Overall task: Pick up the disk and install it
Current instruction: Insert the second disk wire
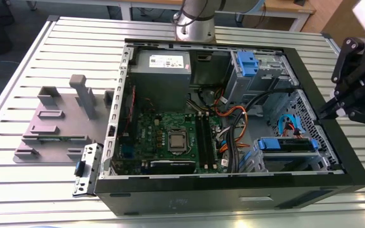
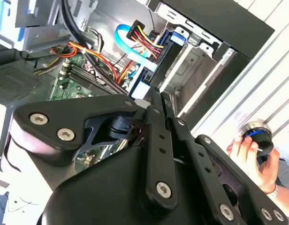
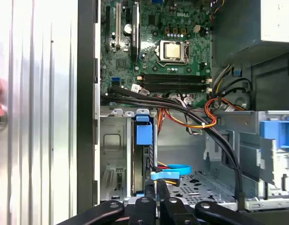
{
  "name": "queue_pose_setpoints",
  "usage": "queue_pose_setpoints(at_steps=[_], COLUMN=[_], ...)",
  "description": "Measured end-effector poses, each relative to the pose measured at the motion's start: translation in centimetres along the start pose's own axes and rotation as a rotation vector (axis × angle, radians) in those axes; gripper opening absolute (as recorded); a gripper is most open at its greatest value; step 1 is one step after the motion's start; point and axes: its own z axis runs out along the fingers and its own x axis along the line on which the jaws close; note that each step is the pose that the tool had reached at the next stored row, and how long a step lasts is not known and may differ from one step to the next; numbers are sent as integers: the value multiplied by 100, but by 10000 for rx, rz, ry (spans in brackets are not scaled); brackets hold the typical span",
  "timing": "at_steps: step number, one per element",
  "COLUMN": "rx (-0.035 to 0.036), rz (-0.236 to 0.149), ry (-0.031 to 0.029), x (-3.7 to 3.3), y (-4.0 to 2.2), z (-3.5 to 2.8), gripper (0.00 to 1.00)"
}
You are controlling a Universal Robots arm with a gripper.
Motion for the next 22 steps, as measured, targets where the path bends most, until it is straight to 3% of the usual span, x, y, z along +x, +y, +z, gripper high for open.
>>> queue_pose_setpoints(at_steps=[6,22], rx=[-9,-10], rz=[7,8], ry=[2,2], x=[3,4], y=[-11,-10], z=[46,58], gripper=[16,16])
